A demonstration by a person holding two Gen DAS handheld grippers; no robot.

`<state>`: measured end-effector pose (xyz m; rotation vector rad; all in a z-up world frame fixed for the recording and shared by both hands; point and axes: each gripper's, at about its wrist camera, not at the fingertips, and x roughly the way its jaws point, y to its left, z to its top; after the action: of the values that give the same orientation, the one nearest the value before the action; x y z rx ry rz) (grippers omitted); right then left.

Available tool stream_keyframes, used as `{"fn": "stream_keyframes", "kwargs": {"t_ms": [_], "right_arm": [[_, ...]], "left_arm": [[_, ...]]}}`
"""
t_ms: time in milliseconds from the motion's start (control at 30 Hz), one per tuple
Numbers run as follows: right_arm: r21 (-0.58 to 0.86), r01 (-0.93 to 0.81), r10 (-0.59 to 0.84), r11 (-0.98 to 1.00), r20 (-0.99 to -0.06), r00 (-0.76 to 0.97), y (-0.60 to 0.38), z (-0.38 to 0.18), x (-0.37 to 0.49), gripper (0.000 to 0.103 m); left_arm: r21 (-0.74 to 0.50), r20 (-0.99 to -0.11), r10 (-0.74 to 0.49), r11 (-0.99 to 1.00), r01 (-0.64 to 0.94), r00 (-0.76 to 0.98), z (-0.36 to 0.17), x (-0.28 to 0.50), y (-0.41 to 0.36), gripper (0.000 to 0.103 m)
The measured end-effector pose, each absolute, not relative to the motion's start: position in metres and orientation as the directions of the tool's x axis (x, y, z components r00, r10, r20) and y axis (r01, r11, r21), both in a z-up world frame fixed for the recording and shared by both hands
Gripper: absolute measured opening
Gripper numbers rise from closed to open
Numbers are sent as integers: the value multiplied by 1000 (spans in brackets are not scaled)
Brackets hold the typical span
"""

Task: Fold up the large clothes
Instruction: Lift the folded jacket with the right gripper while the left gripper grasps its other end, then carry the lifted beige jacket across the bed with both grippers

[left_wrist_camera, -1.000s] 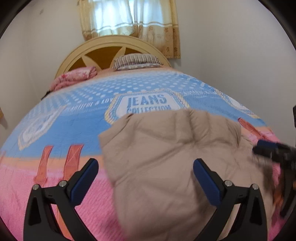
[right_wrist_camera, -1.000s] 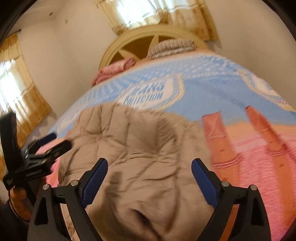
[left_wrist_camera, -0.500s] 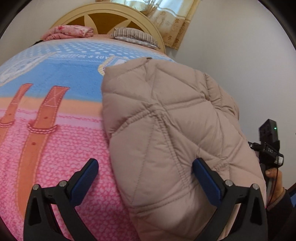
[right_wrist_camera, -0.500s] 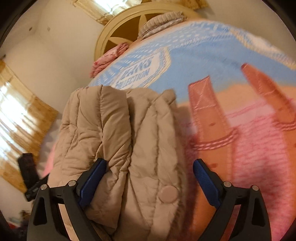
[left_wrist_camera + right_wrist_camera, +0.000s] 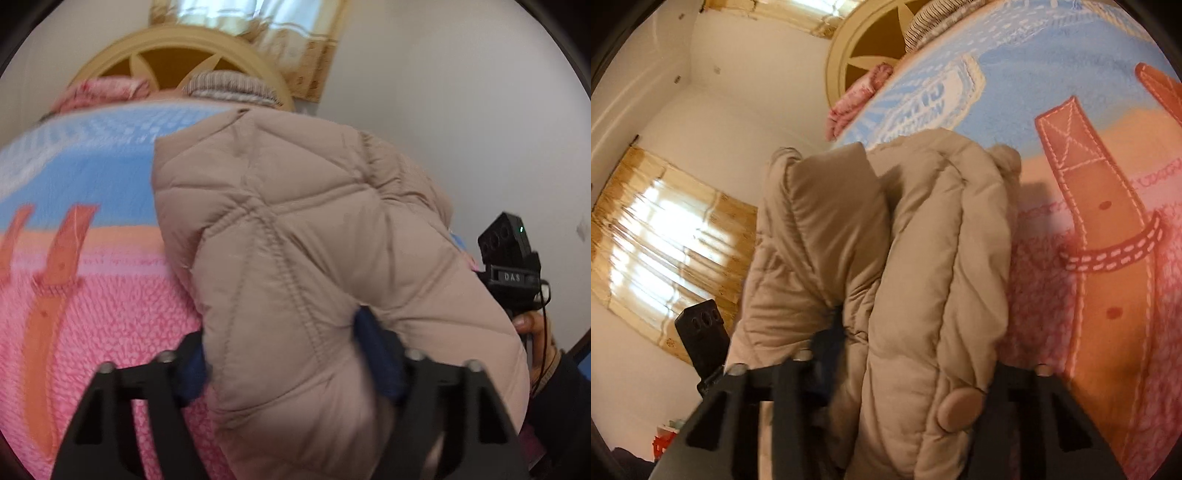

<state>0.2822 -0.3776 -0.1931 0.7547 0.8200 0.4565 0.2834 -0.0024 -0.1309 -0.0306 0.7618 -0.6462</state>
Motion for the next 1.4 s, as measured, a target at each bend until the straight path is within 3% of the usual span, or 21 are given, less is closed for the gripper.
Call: {"fn": "stream_keyframes", "kwargs": {"t_ms": [33,133,367,733,1400], "right_arm": [[752,-80,622,654,-476,622,-377,-191,279,32],[754,-98,611,650,-442,657,-373,-182,265,28],[755,-171,620,633,-361,697,-359,-150,245,26],[736,-308,667,603,-253,701,-310,-97,256,25],[719,-411,786,561,-305,538,-171,-91,338,25]], "left_arm": [[-228,-633,-544,811,538,552,-127,280,-4,55],[-192,-624,-530,816,545,574,-113,271,-2,42],[-135,-574,-522,820,556,631,-80,242,9,34],[-59,-480,-470,860,507,741,-31,236,48,34],[-50,-497,-276,956,291,823,-47,247,152,34]]}}
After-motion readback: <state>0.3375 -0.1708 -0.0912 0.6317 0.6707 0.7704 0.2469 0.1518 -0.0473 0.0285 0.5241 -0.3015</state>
